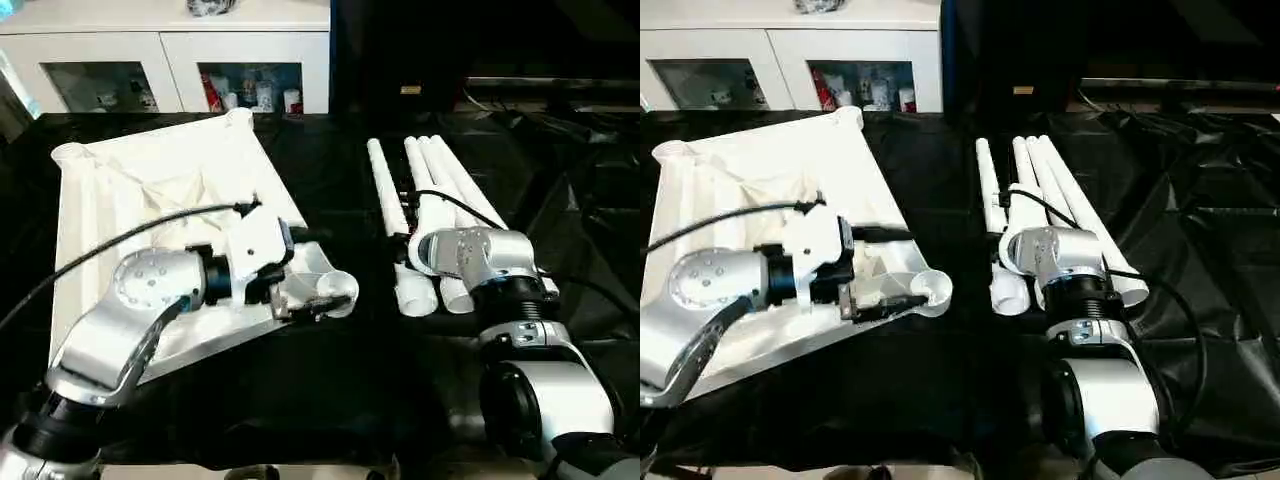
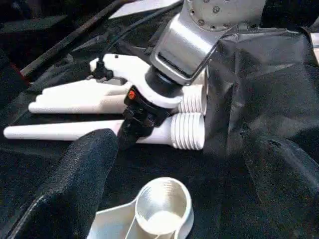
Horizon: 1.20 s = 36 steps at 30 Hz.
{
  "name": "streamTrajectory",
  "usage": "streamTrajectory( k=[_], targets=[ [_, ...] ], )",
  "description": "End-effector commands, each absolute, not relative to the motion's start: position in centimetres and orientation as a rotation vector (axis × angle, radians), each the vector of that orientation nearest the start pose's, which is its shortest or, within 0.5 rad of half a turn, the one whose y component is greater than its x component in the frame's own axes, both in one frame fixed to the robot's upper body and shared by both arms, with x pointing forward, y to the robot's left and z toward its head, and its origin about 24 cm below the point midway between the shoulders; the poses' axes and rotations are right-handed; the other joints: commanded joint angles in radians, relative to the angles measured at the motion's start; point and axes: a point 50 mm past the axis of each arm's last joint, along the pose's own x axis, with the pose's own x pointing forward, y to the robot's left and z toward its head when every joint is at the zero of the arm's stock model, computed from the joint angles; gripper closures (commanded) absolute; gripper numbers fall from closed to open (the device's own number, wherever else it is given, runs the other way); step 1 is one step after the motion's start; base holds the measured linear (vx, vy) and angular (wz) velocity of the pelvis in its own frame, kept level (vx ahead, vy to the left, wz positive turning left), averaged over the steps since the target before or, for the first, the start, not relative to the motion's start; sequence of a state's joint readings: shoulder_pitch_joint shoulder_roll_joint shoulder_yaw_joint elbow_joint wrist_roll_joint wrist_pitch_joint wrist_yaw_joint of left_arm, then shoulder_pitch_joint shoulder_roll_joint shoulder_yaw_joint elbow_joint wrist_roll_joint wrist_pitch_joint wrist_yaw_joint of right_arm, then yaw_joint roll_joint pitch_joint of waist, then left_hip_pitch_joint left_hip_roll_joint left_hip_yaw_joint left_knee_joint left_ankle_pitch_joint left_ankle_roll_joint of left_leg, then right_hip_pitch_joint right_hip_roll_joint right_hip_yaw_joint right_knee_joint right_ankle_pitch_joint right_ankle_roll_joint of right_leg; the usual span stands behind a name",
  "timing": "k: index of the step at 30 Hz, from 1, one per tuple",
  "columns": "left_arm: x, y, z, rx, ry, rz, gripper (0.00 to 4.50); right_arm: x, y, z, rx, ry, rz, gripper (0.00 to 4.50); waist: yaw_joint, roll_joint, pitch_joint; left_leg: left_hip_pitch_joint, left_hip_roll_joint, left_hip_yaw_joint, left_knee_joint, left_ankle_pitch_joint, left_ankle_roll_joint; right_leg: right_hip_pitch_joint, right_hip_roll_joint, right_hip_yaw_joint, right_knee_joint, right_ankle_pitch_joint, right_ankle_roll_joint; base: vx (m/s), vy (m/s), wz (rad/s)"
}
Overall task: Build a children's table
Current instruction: Pick table leg
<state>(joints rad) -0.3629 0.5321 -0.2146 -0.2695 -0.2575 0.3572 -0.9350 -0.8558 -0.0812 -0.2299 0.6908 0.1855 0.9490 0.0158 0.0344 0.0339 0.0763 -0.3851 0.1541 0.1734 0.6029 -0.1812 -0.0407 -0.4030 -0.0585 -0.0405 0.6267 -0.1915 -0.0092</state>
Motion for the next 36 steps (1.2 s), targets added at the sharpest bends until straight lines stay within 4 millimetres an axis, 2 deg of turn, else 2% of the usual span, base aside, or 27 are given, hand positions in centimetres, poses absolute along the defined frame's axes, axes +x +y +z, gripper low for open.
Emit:
streamTrajectory(
  k=[1,2,3,4,6,7,8,9,11,13,16,18,20,21,26,30,36],
  targets=[
    [26.5,11.9,14.6,0.429,-0.017,-1.216,0.0,36.9,-13.0,7.5,0.211,0.793,0.11,2.65,0.002,0.0,-0.079,0.019,0.057,-0.015,-0.065,-0.132,-0.036,0.051,-0.074,0.047,-0.063,-0.112,-0.232,0.0,0.0,0.0],
    [26.5,11.9,14.6,0.429,-0.017,-1.216,0.0,36.9,-13.0,7.5,0.211,0.793,0.11,2.66,0.002,0.0,-0.079,0.02,0.058,-0.015,-0.065,-0.129,-0.035,0.051,-0.074,0.047,-0.062,-0.107,-0.234,0.0,0.0,0.0],
    [28.0,11.9,15.2,0.42,-0.058,-1.08,0.0,37.2,-13.1,8.2,0.255,0.751,0.118,2.66,0.002,-0.002,-0.083,0.02,0.057,-0.014,-0.063,-0.125,-0.034,0.052,-0.073,0.047,-0.06,-0.098,-0.236,0.0,0.0,0.0],
    [28.7,12.0,15.4,0.417,-0.071,-1.019,0.0,37.3,-13.1,8.5,0.27,0.731,0.125,2.66,0.004,-0.001,-0.083,0.023,0.057,-0.013,-0.061,-0.131,-0.035,0.051,-0.071,0.048,-0.063,-0.095,-0.232,0.0,0.0,0.0],
    [29.3,12.1,15.7,0.405,-0.085,-0.963,0.0,37.5,-13.1,9.0,0.282,0.697,0.139,2.66,0.006,-0.004,-0.084,0.017,0.057,-0.015,-0.063,-0.13,-0.033,0.057,-0.075,0.046,-0.062,-0.104,-0.232,0.0,0.0,0.0],
    [30.1,12.2,16.2,0.338,-0.094,-0.909,0.0,37.7,-13.0,10.1,0.32,0.61,0.178,2.66,0.007,-0.008,-0.086,0.019,0.057,-0.012,-0.059,-0.129,-0.032,0.056,-0.075,0.047,-0.062,-0.101,-0.228,0.0,0.0,0.0],
    [30.4,12.1,16.5,0.299,-0.103,-0.889,0.0,37.8,-13.0,10.5,0.328,0.57,0.199,2.66,0.008,-0.009,-0.085,0.018,0.057,-0.012,-0.059,-0.127,-0.028,0.057,-0.077,0.048,-0.063,-0.097,-0.227,0.0,0.0,0.0],
    [31.3,12.1,17.5,0.166,-0.13,-0.828,0.0,37.8,-12.9,12.2,0.348,0.433,0.271,2.66,0.011,-0.009,-0.087,0.015,0.057,-0.011,-0.057,-0.115,-0.021,0.059,-0.077,0.047,-0.063,-0.079,-0.228,0.0,0.0,0.0],
    [31.8,11.5,18.5,0.008,-0.154,-0.819,0.0,37.4,-13.0,13.7,0.363,0.324,0.381,2.66,0.02,-0.009,-0.089,0.016,0.058,-0.014,-0.054,-0.107,-0.002,0.059,-0.078,0.046,-0.059,-0.063,-0.237,0.0,0.0,0.0],
    [32.2,10.9,18.9,-0.107,-0.147,-0.82,0.0,36.7,-13.1,14.6,0.423,0.299,0.495,2.67,0.023,-0.011,-0.089,0.014,0.057,-0.013,-0.053,-0.099,0.011,0.063,-0.076,0.045,-0.059,-0.049,-0.243,0.0,0.0,0.0],
    [33.1,9.2,19.1,-0.303,-0.087,-0.833,0.0,34.9,-13.7,16.3,0.503,0.195,0.719,2.67,0.033,-0.011,-0.089,0.012,0.054,-0.011,-0.049,-0.094,0.051,0.062,-0.072,0.044,-0.065,-0.052,-0.25,0.0,0.0,0.0],
    [33.6,8.2,19.3,-0.449,-0.05,-0.861,0.0,33.9,-14.3,16.9,0.551,0.154,0.812,2.67,0.044,-0.013,-0.092,0.016,0.057,-0.013,-0.046,-0.094,0.063,0.063,-0.076,0.044,-0.067,-0.056,-0.255,0.0,0.0,0.0],
    [33.7,7.5,19.6,-0.506,-0.041,-0.897,0.0,33.5,-14.6,17.1,0.547,0.137,0.836,2.68,0.05,-0.014,-0.091,0.013,0.056,-0.015,-0.047,-0.091,0.069,0.062,-0.077,0.042,-0.071,-0.085,-0.256,0.0,0.0,0.0],
    [33.7,6.8,19.9,-0.536,-0.029,-0.928,0.0,33.1,-14.8,17.1,0.521,0.13,0.85,2.68,0.057,-0.014,-0.089,0.014,0.057,-0.015,-0.048,-0.099,0.059,0.06,-0.078,0.041,-0.076,-0.131,-0.244,0.0,0.0,0.0],
    [33.9,5.2,20.6,-0.606,-0.013,-0.971,0.0,32.1,-14.8,17.2,0.505,0.128,0.888,2.68,0.058,-0.013,-0.086,0.012,0.054,-0.017,-0.05,-0.126,0.039,0.059,-0.077,0.04,-0.087,-0.215,-0.205,0.0,0.0,0.0],
    [33.9,4.8,20.7,-0.652,0.011,-0.986,0.0,31.5,-14.7,17.2,0.498,0.122,0.916,2.68,0.058,-0.008,-0.088,0.011,0.053,-0.018,-0.05,-0.12,0.041,0.058,-0.075,0.039,-0.091,-0.219,-0.192,0.0,0.0,0.0],
    [33.9,4.4,20.2,-0.656,0.056,-0.97,0.0,30.7,-14.6,17.5,0.478,0.058,0.968,2.68,0.06,-0.007,-0.091,0.009,0.057,-0.022,-0.05,-0.105,0.053,0.059,-0.075,0.036,-0.086,-0.17,-0.198,0.0,0.0,0.0]
  ],
)
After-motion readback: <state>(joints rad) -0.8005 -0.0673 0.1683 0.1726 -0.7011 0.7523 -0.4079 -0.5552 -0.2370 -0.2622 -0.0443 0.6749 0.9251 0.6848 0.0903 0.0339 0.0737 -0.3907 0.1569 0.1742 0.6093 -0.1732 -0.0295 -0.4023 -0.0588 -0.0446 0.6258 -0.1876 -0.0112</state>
